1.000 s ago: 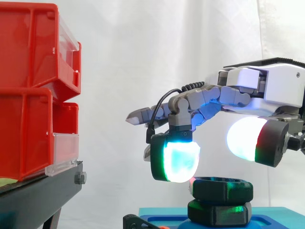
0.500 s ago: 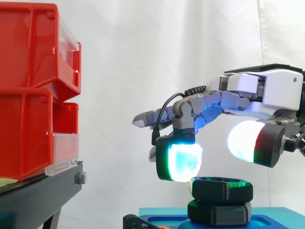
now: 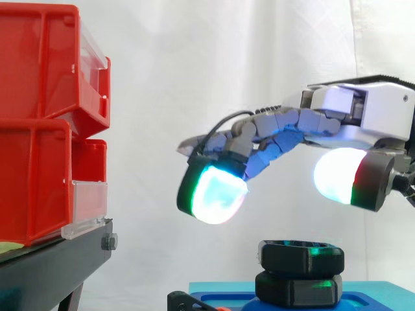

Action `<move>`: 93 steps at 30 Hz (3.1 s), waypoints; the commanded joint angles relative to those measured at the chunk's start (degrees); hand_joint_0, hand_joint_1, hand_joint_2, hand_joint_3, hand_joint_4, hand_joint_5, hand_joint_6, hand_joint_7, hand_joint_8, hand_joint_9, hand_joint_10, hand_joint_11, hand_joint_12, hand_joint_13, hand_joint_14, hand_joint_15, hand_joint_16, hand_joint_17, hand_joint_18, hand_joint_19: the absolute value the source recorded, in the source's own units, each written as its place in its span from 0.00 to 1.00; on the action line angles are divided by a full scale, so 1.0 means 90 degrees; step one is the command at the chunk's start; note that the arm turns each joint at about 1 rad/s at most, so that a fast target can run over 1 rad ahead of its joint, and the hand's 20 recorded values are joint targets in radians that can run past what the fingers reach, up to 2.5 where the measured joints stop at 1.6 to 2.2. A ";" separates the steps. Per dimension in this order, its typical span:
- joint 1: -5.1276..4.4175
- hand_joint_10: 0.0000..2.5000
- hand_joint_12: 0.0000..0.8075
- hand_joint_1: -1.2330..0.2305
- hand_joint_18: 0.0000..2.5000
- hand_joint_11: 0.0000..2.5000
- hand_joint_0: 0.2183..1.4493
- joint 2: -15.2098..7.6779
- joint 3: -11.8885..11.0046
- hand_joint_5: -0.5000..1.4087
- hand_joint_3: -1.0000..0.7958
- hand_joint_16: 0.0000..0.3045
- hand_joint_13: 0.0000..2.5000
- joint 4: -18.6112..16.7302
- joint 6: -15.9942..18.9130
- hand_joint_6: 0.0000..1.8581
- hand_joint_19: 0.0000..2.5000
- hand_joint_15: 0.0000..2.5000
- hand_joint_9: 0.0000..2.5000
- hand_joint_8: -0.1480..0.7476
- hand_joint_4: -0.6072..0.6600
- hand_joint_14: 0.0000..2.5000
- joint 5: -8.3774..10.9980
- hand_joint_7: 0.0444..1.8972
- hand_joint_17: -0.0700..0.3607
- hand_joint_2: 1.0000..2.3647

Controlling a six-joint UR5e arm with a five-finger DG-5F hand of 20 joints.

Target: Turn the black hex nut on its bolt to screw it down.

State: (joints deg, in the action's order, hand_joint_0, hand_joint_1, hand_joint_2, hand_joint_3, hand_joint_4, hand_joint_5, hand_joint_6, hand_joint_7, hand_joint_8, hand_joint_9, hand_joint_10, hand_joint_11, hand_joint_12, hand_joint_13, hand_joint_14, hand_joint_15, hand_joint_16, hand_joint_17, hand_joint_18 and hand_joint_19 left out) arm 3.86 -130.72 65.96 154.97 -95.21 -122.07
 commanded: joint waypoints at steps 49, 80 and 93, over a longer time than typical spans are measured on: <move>-0.0371 0.00 0.42 0.69 0.13 0.00 0.25 -0.0007 0.0337 0.24 0.28 0.15 0.12 -0.0129 0.0071 0.27 0.12 0.00 0.29 0.45 0.49 0.00 0.0448 0.69 0.40 0.00; -0.0127 0.00 0.42 0.69 0.13 0.00 0.25 -0.0007 0.0337 0.24 0.28 0.15 0.12 -0.0276 0.0041 0.27 0.12 0.00 0.29 0.45 0.51 0.00 0.0312 0.68 0.40 0.00; 0.0108 0.00 0.42 0.68 0.13 0.00 0.25 -0.0007 0.0347 0.23 0.28 0.15 0.12 -0.0295 0.0041 0.27 0.12 0.00 0.29 0.45 0.51 0.00 0.0097 0.67 0.40 0.00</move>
State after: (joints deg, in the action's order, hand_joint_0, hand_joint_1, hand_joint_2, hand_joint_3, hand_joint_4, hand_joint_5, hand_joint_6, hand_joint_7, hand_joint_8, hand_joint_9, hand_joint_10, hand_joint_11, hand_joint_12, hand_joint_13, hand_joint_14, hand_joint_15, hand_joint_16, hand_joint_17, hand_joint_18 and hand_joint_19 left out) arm 4.17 -130.79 69.03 152.34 -94.83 -120.65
